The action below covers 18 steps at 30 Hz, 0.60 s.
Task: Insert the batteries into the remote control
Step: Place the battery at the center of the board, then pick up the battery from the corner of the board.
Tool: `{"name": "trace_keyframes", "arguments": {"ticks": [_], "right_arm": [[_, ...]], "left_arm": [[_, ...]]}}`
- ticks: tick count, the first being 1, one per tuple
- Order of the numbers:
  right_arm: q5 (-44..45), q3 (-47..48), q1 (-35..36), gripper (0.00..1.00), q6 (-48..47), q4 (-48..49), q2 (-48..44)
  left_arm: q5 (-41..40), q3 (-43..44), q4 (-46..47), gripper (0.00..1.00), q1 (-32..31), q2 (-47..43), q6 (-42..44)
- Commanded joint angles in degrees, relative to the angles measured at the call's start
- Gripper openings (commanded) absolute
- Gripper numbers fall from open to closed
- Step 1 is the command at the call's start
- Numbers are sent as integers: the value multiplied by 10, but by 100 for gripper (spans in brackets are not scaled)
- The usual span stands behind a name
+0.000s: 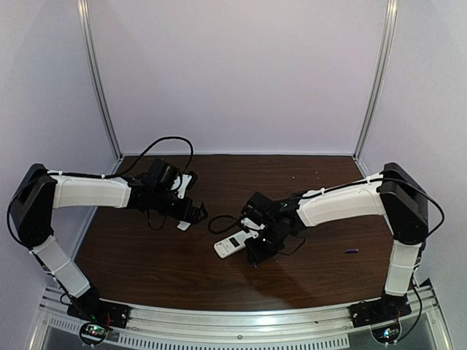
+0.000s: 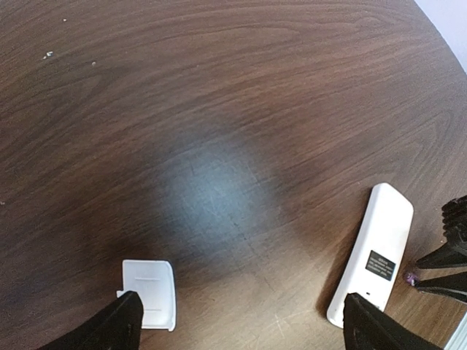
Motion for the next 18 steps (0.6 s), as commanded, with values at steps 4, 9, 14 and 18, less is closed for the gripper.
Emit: {"name": "trace_keyframes", "arguments": {"ticks": [4, 9, 14, 18], "right_arm": [[32, 9, 5, 34, 9, -12, -6], [53, 25, 3, 51, 8, -31, -56], [86, -22, -25, 63, 19, -50, -123], [114, -123, -86, 65, 55, -75, -211]], "left_arm": [[-9, -7, 22, 97, 1, -15, -3], [-2, -4, 26, 97, 1, -10, 1], [2, 3, 27, 97, 1, -6, 7], [10, 5, 30, 97, 1, -4, 11]]}}
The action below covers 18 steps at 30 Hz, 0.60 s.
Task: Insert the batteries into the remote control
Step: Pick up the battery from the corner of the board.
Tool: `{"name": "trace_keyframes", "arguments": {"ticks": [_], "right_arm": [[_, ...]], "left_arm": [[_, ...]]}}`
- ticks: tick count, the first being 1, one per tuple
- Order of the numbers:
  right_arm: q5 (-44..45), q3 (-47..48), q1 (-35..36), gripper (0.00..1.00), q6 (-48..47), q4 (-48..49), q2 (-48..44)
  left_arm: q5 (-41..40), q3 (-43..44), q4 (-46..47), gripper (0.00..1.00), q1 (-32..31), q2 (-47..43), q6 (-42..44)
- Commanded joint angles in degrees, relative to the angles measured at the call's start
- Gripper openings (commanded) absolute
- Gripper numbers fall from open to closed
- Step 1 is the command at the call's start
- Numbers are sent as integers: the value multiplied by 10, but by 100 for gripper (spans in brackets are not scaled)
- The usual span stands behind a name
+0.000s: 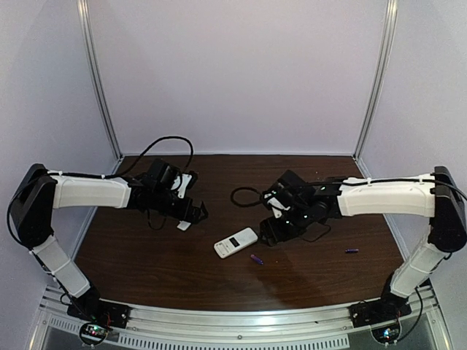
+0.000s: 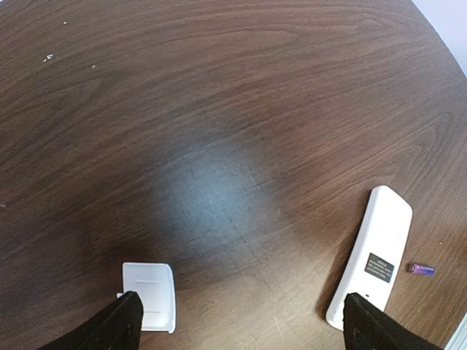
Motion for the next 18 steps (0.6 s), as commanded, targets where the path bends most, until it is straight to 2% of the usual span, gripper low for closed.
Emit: {"name": "trace_keyframes", "arguments": {"ticks": [1, 5, 10, 12, 15, 18], "right_arm": [[55, -108, -80, 65, 55, -57, -93], [61, -214, -172, 68, 157, -79, -208], [114, -279, -235, 71, 247, -122, -330], [124, -296, -265, 76, 265, -144, -357], [124, -326, -311, 77, 286, -172, -381], [129, -336, -327, 79, 306, -176, -385]], "left_arm": [[12, 5, 26, 97, 1, -4, 10], [21, 2, 36, 97, 1, -4, 9], [31, 0, 48, 98, 1, -1, 6], [34, 0, 51, 97, 1, 1, 5], [34, 0, 54, 97, 1, 3, 4], [32, -2, 57, 97, 1, 4, 4]]}}
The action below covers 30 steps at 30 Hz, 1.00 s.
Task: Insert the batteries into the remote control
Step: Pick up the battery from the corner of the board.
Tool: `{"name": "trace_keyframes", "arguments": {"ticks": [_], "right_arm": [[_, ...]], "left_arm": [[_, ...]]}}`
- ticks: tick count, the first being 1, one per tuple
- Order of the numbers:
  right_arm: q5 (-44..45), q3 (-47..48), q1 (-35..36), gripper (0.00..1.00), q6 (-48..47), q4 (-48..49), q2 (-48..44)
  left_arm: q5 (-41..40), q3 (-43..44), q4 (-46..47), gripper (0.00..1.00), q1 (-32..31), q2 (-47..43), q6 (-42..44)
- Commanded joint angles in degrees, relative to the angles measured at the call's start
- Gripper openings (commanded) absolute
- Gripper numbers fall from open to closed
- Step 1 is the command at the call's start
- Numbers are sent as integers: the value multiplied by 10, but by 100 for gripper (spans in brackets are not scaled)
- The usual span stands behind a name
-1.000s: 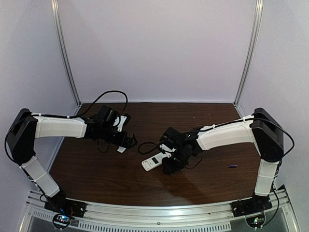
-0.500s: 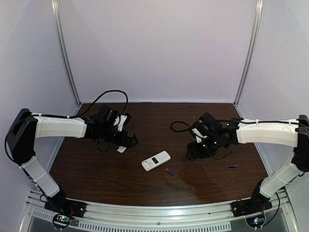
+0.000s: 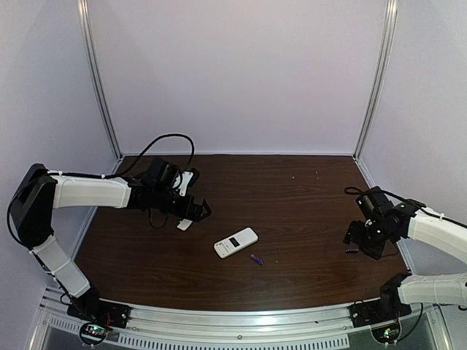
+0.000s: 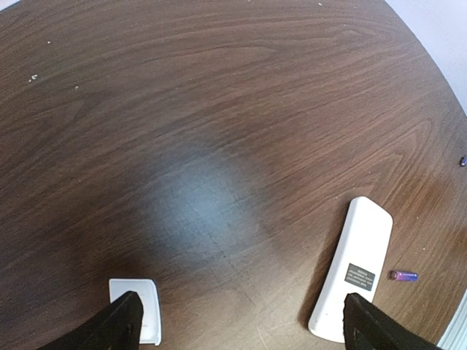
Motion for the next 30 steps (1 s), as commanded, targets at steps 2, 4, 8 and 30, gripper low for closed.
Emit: {"name": "trace_keyframes", "arguments": {"ticks": [2, 4, 8, 30], "right_arm": [[24, -22, -29, 81, 56, -29, 10], [14, -28, -38, 80, 69, -16, 26], [1, -31, -48, 72, 91, 7, 51], [6, -12, -76, 49, 56, 95, 197]], "left_arm": [[10, -3, 31, 97, 1, 4, 0], [9, -3, 31, 97, 1, 4, -1], [6, -4, 31, 97, 1, 3, -1], [-10, -18, 31, 97, 1, -1, -3]]}}
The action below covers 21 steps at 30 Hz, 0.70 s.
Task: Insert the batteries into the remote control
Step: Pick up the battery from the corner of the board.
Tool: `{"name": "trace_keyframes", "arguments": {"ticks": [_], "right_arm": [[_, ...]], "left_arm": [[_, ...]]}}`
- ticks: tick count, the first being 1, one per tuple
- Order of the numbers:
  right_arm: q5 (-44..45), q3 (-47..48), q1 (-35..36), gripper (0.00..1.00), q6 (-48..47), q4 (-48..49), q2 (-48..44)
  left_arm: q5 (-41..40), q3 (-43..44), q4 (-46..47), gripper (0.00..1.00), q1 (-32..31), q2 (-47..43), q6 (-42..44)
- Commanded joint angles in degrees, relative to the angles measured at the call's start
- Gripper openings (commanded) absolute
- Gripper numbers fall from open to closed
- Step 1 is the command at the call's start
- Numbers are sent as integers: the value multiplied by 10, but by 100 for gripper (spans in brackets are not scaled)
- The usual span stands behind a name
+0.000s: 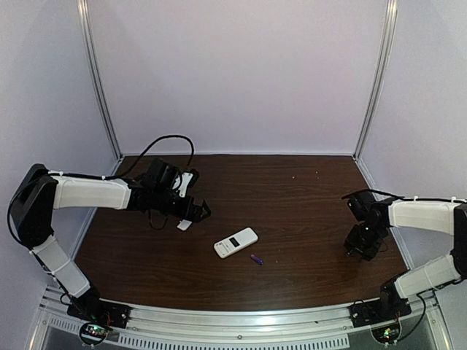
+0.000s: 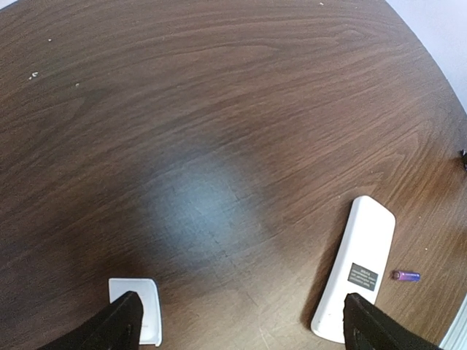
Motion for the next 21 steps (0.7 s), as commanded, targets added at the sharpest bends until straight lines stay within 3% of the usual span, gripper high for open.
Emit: {"name": "trace_keyframes", "arguments": {"ticks": [1, 5, 10, 21], "right_arm": [[-5, -8, -5, 45, -8, 38, 24], [-13, -15, -5, 30, -17, 49, 31], [-34, -14, -6, 0, -51, 65, 43], [-135, 74, 39, 0, -207, 110, 60]], "left_arm": [[-10, -9, 18, 97, 1, -1, -2], [-10, -9, 19, 97, 1, -1, -3], [2, -7, 19, 98, 1, 0, 0], [108, -31, 9, 94, -4, -8, 40]]}}
